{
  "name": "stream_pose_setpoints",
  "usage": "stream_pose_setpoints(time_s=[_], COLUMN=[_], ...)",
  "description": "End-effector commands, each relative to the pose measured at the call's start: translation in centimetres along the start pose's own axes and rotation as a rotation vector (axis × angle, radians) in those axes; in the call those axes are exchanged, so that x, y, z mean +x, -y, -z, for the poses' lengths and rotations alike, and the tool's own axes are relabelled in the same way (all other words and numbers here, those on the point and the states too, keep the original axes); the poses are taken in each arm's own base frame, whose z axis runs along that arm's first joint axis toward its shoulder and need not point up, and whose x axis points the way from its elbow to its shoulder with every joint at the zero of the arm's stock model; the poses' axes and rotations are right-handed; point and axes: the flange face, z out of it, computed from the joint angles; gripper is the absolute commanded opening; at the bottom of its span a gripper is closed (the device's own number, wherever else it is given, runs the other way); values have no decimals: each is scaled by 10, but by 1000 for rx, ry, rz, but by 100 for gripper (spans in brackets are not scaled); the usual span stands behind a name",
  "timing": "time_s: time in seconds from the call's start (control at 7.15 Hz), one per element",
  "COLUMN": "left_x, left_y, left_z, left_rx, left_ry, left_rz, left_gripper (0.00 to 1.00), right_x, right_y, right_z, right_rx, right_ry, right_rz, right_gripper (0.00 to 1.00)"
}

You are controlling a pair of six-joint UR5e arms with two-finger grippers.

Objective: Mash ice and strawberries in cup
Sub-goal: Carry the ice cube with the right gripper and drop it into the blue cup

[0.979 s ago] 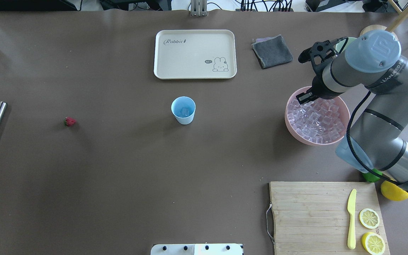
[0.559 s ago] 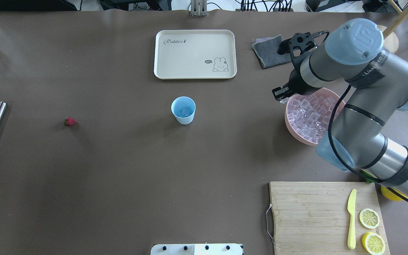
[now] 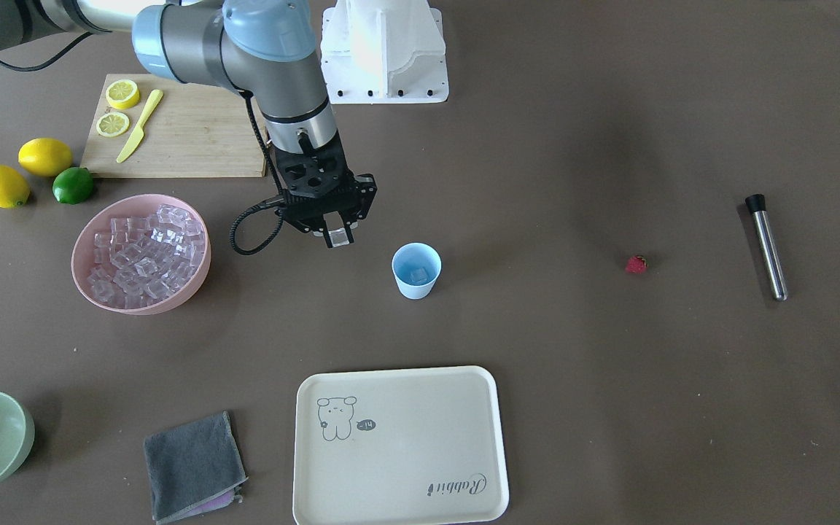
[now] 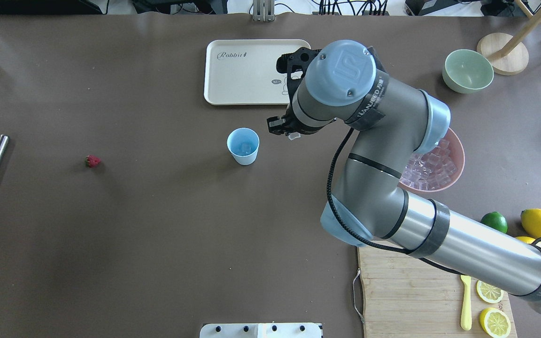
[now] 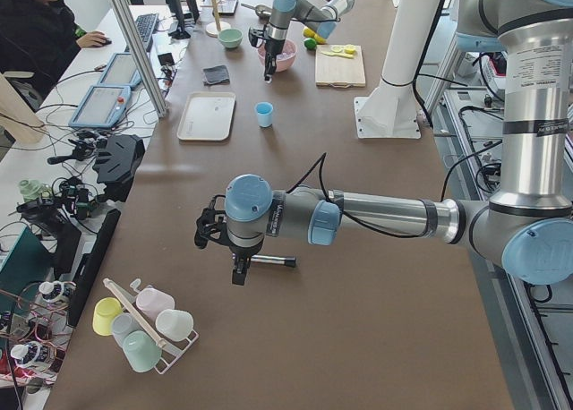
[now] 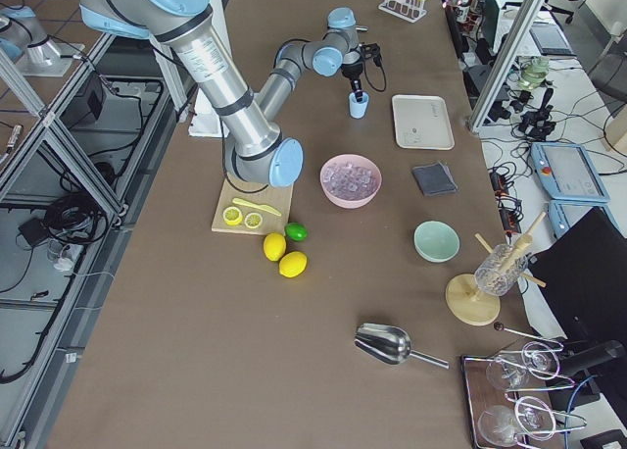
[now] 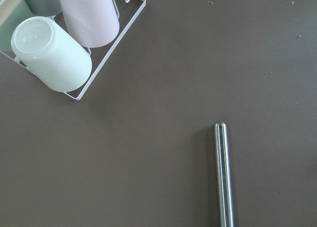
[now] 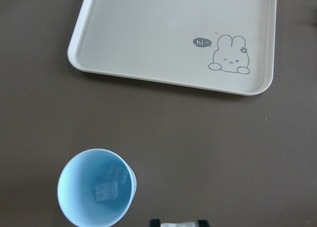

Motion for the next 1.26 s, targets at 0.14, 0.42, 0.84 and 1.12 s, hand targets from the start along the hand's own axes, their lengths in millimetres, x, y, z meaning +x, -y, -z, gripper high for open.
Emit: stream_pose_setpoints(time_s=[0.14,0.42,0.84,1.12], left_x=[-1,-1,-1,1], left_y=[0,0,-1,0], left_z=[-1,-1,-1,1], left_rx=[-2,-2,-2,0], left_ry=[0,0,0,0], left_rz=[0,0,2,3], left_gripper=[98,98,97,98], right_x=[-46,-50,-49,-50], right_y=[-12,-17,-18,-18], right_z=[-41,-46,-48,-47], right_rx=[85,93,94,94], right_ry=[30,46,42,44], right_rz=[-26,-21,-17,-19], right_gripper=[11,15,57,98])
